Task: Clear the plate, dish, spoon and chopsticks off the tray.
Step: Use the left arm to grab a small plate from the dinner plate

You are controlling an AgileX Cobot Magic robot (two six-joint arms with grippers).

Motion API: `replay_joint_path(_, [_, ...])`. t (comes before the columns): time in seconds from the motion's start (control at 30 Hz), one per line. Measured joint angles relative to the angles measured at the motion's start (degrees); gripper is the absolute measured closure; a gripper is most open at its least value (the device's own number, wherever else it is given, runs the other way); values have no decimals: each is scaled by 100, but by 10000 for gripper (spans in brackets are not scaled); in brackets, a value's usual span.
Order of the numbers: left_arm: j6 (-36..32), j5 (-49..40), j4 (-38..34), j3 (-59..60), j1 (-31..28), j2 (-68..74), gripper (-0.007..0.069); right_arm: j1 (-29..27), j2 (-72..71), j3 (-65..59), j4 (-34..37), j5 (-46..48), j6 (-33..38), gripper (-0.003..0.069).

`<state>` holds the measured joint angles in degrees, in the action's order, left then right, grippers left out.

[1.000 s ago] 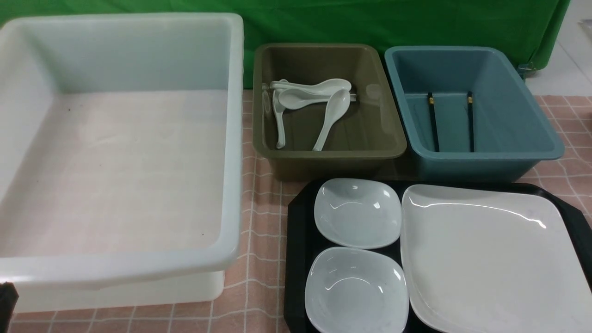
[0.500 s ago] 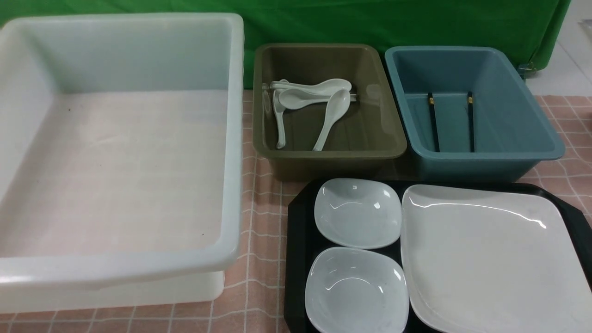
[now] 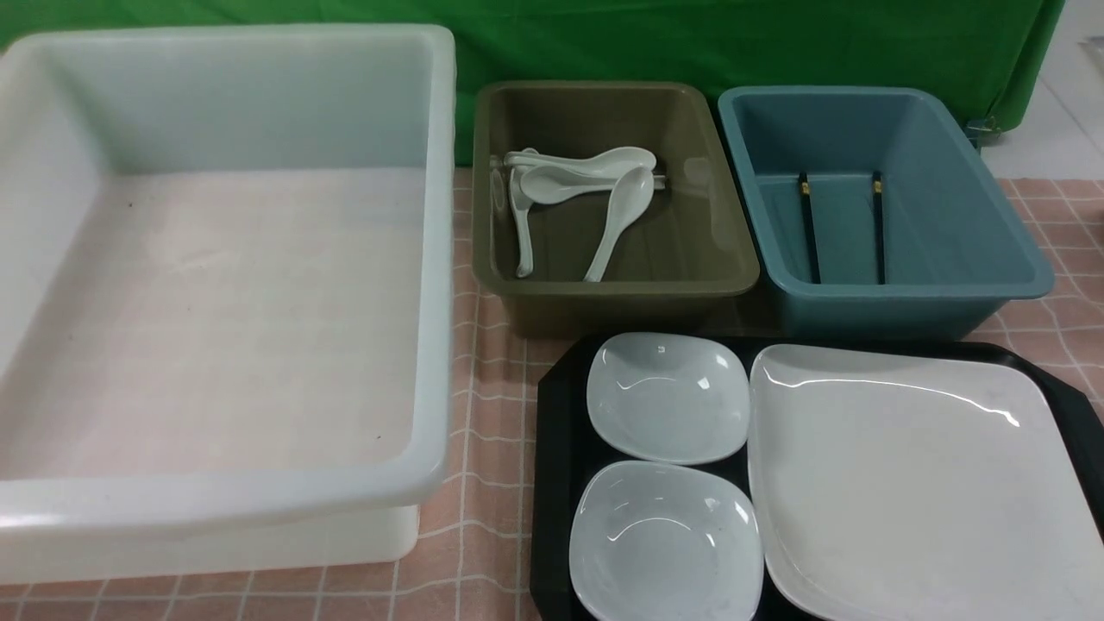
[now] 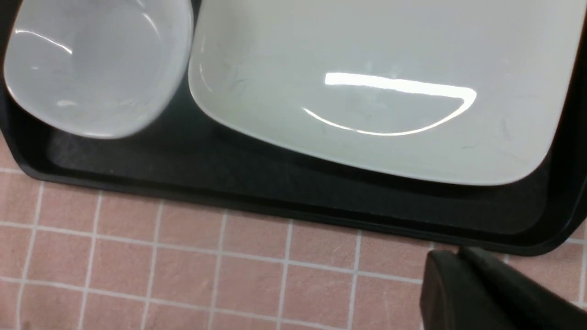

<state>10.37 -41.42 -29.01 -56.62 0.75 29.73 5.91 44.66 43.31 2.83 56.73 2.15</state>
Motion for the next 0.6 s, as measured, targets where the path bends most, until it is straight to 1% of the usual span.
replay_joint_path(0.03, [-727,-728,-696,-345,0,494,605,0,0,0,0,0,0,585])
replay_joint_path(0.07, [-1248,-1180,-1108,-525,0,795,605,0,0,0,0,0,0,582])
replay_joint_path(0.13, [-2240,-2403,-2354,-978,102,1924,605,0,0,0,8,1,0,579])
replay_joint_path(0.17, [-2427,-2536,-2504,-1040,151,2170,605,0,0,0,8,1,0,578])
replay_joint_path(0.2, [-2598,-2672,-2641,-1148,294,2707,605,0,0,-12,8,11,0,574])
replay_joint_path(0.23, [-2638,-2681,-2642,-1161,318,2784,605,0,0,-11,8,9,0,574])
replay_joint_path(0.33, [-2692,-2689,-2459,-1221,1063,3967,605,0,0,-26,12,14,0,567])
replay_joint_path(0.37, [-2692,-2689,-2438,-1221,1063,4031,605,0,0,-26,12,16,0,566])
replay_joint_path(0.4, [-2687,-2747,-2165,-1285,1607,4571,603,0,0,-26,12,16,0,561])
replay_joint_path(0.43, [-2647,-2782,-1933,-1370,1907,4848,603,0,0,-26,12,16,0,559])
replay_joint_path(0.5, [-2371,-2815,-1470,-1566,2363,5282,597,0,0,-26,12,16,0,557])
replay_joint_path(0.6, [-1816,-2834,-441,-2085,3072,6084,569,0,0,-26,14,16,0,550])
